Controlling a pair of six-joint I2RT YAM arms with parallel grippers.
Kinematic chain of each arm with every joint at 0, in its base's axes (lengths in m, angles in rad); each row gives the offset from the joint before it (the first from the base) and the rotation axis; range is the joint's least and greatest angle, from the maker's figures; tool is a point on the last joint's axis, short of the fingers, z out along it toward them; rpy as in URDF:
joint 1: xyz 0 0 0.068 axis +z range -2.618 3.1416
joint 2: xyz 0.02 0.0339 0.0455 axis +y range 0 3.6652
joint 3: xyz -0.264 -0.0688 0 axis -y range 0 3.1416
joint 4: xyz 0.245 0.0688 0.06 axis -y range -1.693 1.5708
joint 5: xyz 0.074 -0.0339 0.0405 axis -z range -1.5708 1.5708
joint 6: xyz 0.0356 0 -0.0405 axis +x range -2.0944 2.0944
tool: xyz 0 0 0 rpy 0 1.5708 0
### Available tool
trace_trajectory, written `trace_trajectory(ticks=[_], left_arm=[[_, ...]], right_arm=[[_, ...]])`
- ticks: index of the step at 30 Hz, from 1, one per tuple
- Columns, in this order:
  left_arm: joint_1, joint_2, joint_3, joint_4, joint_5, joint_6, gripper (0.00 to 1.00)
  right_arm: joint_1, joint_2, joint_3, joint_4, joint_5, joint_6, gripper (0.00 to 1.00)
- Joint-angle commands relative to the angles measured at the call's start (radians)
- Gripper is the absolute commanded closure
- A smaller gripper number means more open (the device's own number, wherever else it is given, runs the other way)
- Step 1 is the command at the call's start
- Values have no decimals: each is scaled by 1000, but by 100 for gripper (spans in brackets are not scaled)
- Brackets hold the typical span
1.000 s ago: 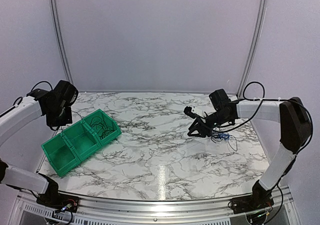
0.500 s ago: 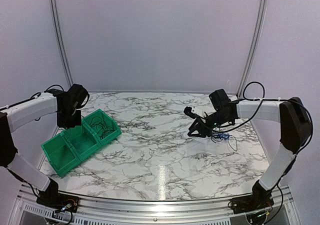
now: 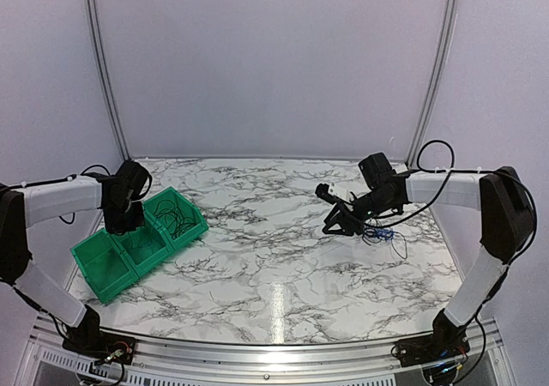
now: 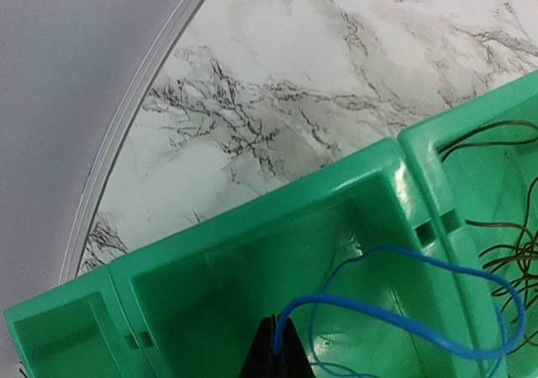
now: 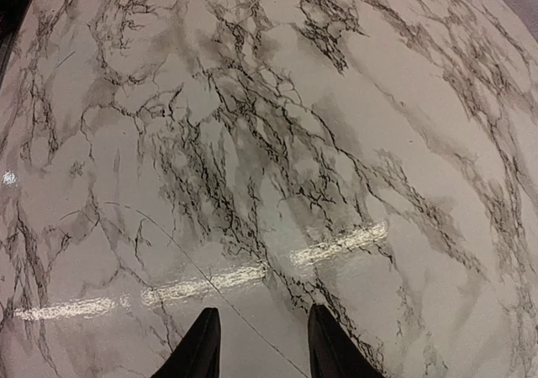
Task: Untangle the cables
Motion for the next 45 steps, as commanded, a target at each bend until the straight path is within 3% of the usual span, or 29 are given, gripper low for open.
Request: trace_trajectory(ticks=[1, 8, 16, 20, 33, 39, 45], left_arm=[[4, -56, -62, 24, 36, -38, 100], [4, -103, -84, 12, 51, -32, 100], [4, -379, -45, 2, 62, 60, 100], [4, -461, 20, -78, 13, 75, 100], [4, -441, 128, -294, -89, 82, 100], [4, -365, 126, -277, -92, 79, 100], [4, -264, 108, -157, -60, 101, 100]], right_arm=[[10, 4, 13, -24, 0, -10, 63], [17, 17, 18, -33, 1, -15, 63], [16, 25, 19, -34, 9, -18, 63], [21, 33, 23, -39, 9, -19, 63], [43, 48, 26, -42, 32, -25, 63], [48, 52, 27, -47, 41, -30, 63], [48, 52, 27, -50, 50, -34, 63]])
